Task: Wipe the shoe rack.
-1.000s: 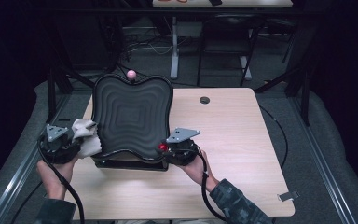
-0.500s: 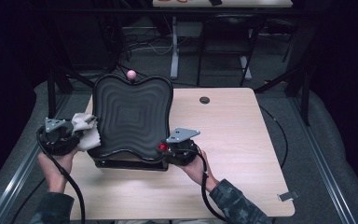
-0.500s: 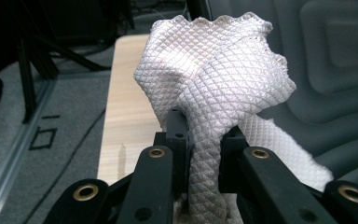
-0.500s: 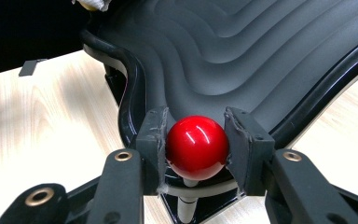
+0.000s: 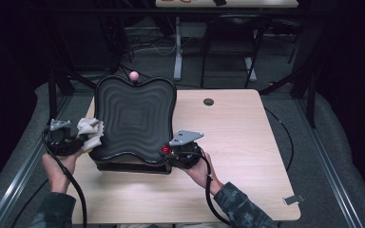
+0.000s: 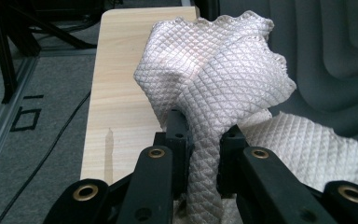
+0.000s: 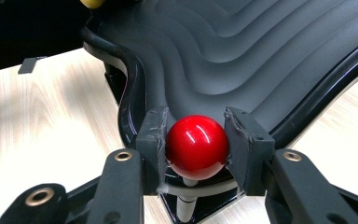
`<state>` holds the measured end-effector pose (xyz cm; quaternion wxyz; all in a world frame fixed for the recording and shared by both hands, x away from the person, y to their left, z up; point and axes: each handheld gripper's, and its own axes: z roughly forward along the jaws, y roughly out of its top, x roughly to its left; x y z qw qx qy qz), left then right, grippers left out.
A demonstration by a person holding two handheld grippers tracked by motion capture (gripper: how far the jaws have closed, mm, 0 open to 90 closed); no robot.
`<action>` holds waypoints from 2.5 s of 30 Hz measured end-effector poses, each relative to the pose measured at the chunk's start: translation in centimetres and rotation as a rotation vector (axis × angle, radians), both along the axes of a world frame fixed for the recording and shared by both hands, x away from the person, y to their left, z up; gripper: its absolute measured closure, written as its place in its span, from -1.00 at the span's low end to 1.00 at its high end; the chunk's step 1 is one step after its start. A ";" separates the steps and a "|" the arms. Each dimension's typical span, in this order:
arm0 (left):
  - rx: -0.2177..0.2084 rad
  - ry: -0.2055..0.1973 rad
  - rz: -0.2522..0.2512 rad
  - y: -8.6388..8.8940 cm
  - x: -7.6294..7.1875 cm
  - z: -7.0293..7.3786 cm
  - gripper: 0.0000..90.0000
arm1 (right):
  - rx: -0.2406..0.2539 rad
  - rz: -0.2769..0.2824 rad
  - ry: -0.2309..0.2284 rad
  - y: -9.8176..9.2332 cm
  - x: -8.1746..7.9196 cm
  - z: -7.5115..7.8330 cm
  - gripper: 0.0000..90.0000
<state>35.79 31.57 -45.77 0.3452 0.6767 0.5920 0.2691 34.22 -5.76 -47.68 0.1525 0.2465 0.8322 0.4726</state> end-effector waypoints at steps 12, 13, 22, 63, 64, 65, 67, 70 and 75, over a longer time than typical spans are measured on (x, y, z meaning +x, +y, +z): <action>0.017 -0.002 -0.002 -0.4 2.3 1.1 0.77 | -0.002 0.002 0.000 0.0 0.0 0.0 0.34; 0.014 -0.001 -0.002 -0.4 2.7 1.2 0.77 | -0.001 0.002 0.000 0.0 0.0 0.0 0.34; 0.045 0.006 -0.003 -1.1 4.9 2.4 0.77 | -0.002 0.004 0.000 0.0 0.0 0.0 0.34; 0.054 0.063 0.019 -2.9 14.4 8.0 0.76 | -0.005 0.004 0.000 0.0 0.1 0.0 0.33; 0.053 0.065 0.014 -3.0 14.6 8.0 0.76 | -0.005 0.004 0.001 0.0 0.0 0.0 0.33; 0.068 0.065 0.014 -3.2 14.8 8.1 0.76 | -0.013 0.005 0.004 0.0 0.0 0.0 0.33; 0.069 0.069 0.010 -3.6 15.1 8.2 0.76 | -0.006 0.004 0.001 0.0 0.0 0.0 0.33; 0.078 0.072 0.000 -4.1 15.5 8.4 0.76 | -0.005 0.005 0.001 0.0 0.1 0.0 0.33; 0.100 0.070 -0.032 -5.5 15.9 8.6 0.76 | -0.004 0.006 0.002 0.0 0.1 -0.1 0.33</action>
